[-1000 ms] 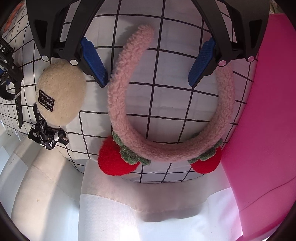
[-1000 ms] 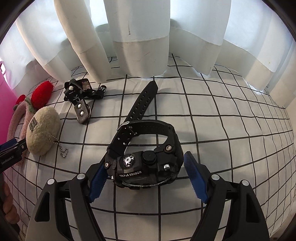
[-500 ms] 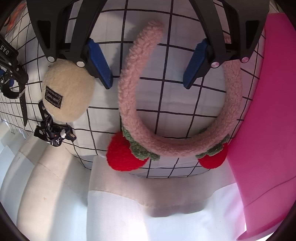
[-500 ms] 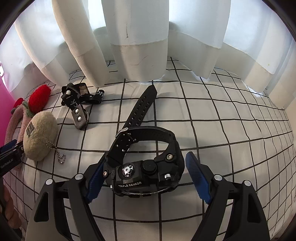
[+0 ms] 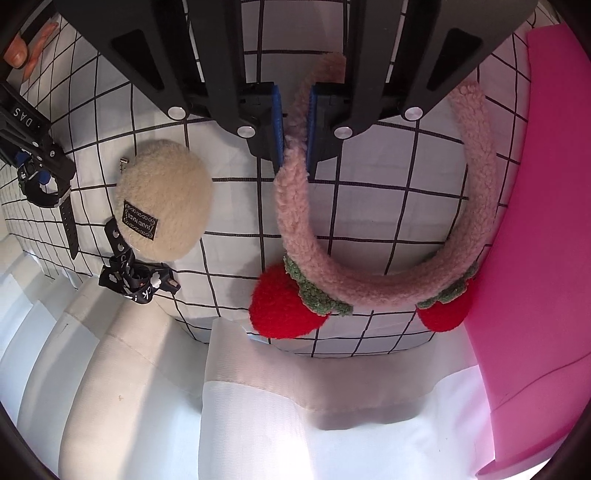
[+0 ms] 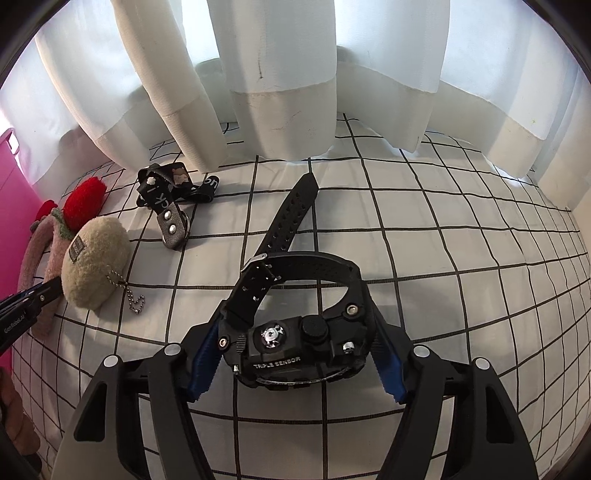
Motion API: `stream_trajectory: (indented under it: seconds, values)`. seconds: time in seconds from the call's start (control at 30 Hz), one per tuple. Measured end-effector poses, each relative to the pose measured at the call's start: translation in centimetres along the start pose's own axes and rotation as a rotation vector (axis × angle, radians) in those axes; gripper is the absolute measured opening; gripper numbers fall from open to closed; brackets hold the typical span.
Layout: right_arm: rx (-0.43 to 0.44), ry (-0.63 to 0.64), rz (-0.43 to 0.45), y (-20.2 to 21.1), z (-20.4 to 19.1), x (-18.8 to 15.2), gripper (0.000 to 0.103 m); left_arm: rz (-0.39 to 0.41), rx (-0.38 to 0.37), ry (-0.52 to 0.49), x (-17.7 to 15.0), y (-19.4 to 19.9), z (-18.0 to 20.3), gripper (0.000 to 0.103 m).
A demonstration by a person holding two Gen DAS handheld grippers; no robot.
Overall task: Organize jewelry
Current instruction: 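Lift and carry the headband and black watch over the pink basin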
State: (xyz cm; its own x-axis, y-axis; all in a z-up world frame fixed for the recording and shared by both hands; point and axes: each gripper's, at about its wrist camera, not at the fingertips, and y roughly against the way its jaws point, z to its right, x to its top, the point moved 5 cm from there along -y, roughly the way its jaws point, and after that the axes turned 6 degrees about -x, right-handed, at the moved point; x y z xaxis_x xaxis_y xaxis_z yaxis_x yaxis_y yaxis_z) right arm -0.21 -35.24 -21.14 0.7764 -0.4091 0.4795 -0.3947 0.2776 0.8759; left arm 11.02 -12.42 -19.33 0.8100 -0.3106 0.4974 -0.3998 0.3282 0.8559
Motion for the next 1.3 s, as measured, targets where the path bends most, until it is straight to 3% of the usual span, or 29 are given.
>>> stream_trajectory:
  seconds: [0.17,0.6,1.3]
  values:
    - [0.021,-0.02,0.002,1.0,0.3,-1.0,0.068,0.033,0.002,-0.028,-0.2,2.1,0.1,0.01]
    - [0.065,-0.041,0.052,6.8,-0.3,-1.8,0.068,0.111,-0.081,-0.025,0.8,8.2,0.7,0.009]
    - [0.089,-0.019,0.235,17.6,-2.7,1.1,0.068,0.299,-0.185,-0.093,3.6,19.0,3.1,0.01]
